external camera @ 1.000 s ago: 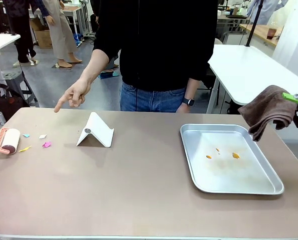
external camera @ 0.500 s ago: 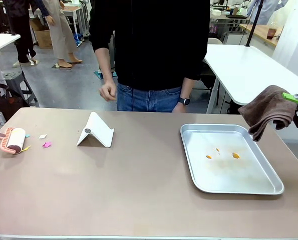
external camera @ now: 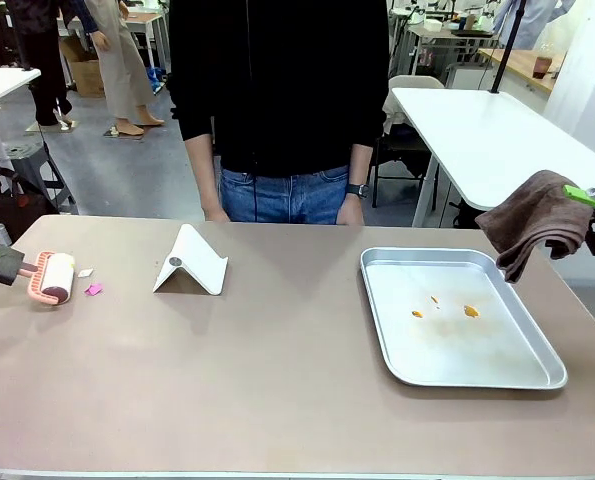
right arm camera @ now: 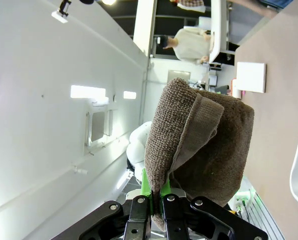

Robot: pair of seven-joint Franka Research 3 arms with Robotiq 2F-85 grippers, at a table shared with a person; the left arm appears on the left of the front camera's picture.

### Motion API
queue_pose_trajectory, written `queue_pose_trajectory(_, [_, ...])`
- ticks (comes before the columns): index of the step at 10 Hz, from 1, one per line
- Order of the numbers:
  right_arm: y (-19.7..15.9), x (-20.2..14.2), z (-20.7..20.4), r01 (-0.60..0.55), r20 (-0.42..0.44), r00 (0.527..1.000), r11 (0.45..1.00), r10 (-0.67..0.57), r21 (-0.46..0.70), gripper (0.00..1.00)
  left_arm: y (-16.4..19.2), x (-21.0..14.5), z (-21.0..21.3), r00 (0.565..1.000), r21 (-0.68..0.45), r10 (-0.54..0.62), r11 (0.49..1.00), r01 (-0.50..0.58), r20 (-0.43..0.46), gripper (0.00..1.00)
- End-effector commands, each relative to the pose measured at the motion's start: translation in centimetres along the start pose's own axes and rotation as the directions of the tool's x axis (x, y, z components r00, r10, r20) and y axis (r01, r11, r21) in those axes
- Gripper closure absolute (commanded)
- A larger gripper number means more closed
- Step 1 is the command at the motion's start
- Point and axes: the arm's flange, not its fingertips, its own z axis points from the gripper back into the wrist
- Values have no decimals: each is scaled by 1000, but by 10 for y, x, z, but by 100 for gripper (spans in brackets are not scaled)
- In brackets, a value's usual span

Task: Clean the surface of the table.
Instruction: If a person points to the right, clean the right side of the table with your right hand, and if they point to the left, clean the left side with your left hand.

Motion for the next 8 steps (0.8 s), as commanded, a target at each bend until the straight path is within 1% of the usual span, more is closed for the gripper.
queue_pose_trajectory(1, [4,0,3,-6,-6,1000,1000,6,10,100,0,-18,-30,997,45,-21,999,24,-73,78])
queue_pose_trajectory(4, [4,0,3,-6,-6,1000,1000,6,10,100,-19,-17,-51,991,44,-55,997,61,-118,78])
queue_pose_trajectory(5, [4,0,3,-6,-6,1000,1000,6,10,100,-27,-16,-58,987,27,-52,998,56,-149,78])
queue_pose_trajectory(8, [4,0,3,-6,-6,1000,1000,6,10,100,-48,-11,-75,984,7,-43,999,45,-171,78])
